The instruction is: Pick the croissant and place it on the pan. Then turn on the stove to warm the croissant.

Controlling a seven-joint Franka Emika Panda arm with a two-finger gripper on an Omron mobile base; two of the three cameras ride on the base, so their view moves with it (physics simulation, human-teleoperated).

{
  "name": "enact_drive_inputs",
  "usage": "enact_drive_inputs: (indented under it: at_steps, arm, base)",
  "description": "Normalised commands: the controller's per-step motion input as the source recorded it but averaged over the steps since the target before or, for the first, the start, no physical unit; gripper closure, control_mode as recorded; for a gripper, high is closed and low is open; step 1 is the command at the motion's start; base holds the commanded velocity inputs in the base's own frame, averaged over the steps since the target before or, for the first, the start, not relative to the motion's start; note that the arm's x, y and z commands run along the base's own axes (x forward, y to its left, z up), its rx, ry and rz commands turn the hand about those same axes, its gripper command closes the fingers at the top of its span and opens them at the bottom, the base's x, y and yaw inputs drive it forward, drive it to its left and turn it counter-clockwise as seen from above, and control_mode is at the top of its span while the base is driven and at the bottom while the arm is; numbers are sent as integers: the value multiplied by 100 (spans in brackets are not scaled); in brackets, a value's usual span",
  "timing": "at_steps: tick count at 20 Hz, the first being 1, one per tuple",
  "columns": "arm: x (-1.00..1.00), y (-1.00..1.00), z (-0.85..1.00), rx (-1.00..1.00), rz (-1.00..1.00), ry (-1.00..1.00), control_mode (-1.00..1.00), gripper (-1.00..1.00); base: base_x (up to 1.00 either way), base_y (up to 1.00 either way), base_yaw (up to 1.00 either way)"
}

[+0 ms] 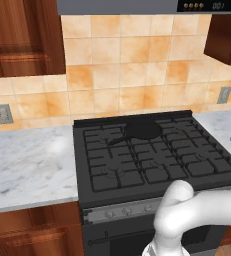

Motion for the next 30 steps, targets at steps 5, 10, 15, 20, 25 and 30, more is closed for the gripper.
enact_drive_inputs:
  at_steps: [5, 10, 15, 20, 25, 30]
  arm:
    - [18, -21, -13, 0, -2, 4, -100, -100]
    - [21, -29, -12, 1, -1, 4, -100, -100]
    - [19, -24, -17, 1, 0, 5, -100, -100]
    - [15, -21, -18, 1, 0, 4, -100, -100]
    - [15, -22, -15, 2, 0, 1, -100, -100]
    - [15, -20, -18, 6, 0, 0, -100, -100]
  base:
    - [0, 0, 0]
    - [0, 0, 0]
    - [0, 0, 0]
    - [0, 0, 0]
    - [0, 0, 0]
    - [0, 0, 0]
